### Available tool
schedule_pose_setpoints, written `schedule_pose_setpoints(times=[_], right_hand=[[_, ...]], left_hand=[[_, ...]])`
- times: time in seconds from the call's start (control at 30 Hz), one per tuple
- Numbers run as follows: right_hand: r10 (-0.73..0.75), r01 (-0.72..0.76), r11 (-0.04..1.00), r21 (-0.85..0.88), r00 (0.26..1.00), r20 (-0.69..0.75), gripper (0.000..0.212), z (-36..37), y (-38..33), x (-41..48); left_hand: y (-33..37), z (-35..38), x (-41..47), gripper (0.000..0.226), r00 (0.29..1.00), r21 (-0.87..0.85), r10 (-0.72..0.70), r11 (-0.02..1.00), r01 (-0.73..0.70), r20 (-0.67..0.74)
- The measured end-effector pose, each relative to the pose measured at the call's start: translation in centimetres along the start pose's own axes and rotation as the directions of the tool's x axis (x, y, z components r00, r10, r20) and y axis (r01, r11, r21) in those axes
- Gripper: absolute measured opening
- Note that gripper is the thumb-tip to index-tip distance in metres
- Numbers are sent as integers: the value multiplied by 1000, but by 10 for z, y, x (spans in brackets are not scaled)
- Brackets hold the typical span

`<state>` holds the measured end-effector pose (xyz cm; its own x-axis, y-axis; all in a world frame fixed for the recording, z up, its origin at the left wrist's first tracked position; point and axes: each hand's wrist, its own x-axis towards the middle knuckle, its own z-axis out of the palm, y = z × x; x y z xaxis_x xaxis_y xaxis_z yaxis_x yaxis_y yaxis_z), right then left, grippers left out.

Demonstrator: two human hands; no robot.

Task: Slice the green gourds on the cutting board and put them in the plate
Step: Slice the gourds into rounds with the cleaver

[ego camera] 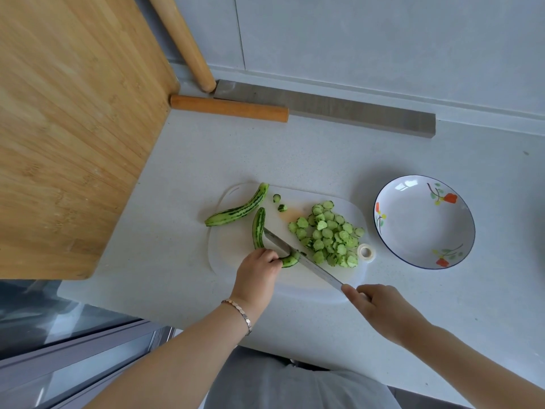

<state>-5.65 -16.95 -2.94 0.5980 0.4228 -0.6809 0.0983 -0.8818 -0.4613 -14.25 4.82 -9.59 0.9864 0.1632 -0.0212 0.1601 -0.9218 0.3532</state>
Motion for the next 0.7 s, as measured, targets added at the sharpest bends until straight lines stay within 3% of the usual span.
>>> schedule_pose_setpoints(times=[0.27, 0.7], right_hand=[[87, -85, 973, 216, 996, 2, 51, 12, 11, -2], [20, -21, 995, 95, 1000, 15, 51, 2, 0, -6]], left_hand=[[1, 2, 2, 34, 1000, -16, 8, 1000, -9, -12], [2, 0, 1, 35, 1000, -32, 6, 999, -6, -13]])
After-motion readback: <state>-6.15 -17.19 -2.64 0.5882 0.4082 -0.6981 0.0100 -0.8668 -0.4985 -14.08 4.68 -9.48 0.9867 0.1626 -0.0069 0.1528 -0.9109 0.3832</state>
